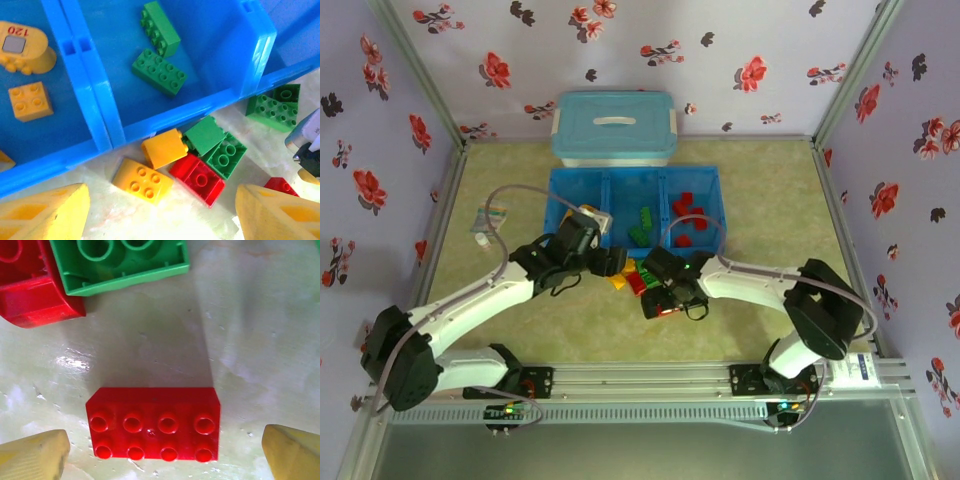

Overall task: Sort the legos into containers by color
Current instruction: Pick up the lego from the bottom-center of the table.

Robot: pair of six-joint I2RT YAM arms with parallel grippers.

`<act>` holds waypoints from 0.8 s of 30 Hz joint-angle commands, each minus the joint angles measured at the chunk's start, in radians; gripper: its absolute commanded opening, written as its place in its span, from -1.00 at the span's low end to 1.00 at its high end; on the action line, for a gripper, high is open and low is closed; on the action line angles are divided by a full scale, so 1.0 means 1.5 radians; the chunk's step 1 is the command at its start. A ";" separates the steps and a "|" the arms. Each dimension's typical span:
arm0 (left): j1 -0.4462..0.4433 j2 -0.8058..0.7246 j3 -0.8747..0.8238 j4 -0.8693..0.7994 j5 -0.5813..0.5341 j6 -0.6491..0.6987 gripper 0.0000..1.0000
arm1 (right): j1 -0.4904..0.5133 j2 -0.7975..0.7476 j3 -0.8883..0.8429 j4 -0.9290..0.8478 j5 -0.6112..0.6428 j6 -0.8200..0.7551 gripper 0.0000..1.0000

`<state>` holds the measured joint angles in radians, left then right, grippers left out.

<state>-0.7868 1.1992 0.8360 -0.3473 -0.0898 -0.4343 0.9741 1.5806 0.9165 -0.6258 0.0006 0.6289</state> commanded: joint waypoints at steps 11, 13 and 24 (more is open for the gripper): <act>0.008 -0.054 -0.054 0.010 -0.031 -0.036 0.48 | 0.025 0.070 0.053 -0.052 0.020 0.000 0.76; 0.008 -0.052 -0.053 0.012 -0.031 -0.036 0.47 | 0.027 0.071 0.054 -0.058 0.025 0.002 0.63; 0.008 -0.074 -0.066 0.009 -0.033 -0.040 0.43 | 0.030 0.042 0.091 -0.109 0.085 0.001 -0.03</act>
<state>-0.7841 1.1217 0.7521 -0.3462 -0.1200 -0.4736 1.0130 1.6775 1.0142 -0.7223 0.0654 0.6350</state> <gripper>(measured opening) 0.717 0.543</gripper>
